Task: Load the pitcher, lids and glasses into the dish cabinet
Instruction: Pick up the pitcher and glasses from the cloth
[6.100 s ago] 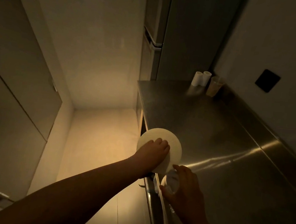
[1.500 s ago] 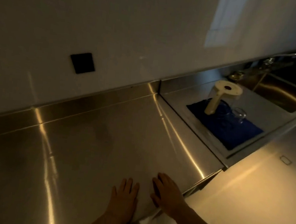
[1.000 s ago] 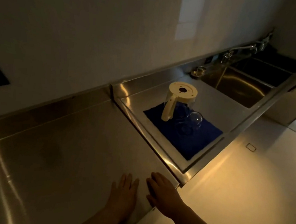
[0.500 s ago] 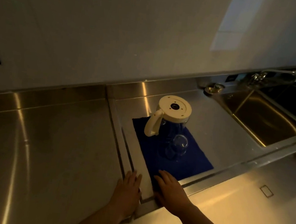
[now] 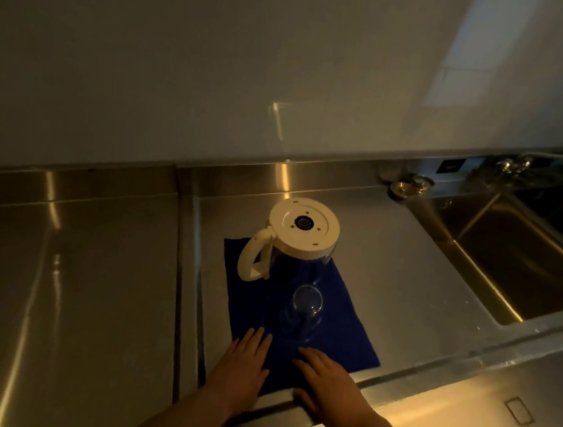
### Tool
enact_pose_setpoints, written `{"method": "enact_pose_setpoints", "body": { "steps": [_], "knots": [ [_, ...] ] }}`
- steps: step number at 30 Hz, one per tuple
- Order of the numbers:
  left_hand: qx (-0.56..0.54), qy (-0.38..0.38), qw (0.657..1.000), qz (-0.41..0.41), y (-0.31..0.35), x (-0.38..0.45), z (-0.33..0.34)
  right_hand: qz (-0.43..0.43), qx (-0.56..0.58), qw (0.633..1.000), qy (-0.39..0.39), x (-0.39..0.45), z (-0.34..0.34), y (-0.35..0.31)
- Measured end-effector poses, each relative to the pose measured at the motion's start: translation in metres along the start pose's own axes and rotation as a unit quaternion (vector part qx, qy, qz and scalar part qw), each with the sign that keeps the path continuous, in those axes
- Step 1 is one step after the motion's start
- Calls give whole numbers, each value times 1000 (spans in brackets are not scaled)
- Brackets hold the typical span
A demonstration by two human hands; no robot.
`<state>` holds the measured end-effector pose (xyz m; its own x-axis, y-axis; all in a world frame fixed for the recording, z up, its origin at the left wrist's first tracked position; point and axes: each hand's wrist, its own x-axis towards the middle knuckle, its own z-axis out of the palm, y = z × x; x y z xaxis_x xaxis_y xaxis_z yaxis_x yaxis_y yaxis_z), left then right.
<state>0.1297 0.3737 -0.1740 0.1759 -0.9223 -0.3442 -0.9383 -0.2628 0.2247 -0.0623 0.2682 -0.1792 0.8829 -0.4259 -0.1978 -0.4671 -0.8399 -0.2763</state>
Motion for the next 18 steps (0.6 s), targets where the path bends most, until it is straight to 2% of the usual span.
{"method": "enact_pose_setpoints", "body": {
  "steps": [12, 15, 18],
  "knots": [
    [-139, 63, 974, -168, 57, 10, -6, -145, 2, 989, -13, 3, -47, 91],
    [-192, 94, 959, -187, 70, 10, -15, -152, 17, 988, -11, 12, -52, 97],
    [-203, 153, 951, -178, 80, 17, -30, -117, 79, 990, 16, 27, -59, 93]
  ]
}}
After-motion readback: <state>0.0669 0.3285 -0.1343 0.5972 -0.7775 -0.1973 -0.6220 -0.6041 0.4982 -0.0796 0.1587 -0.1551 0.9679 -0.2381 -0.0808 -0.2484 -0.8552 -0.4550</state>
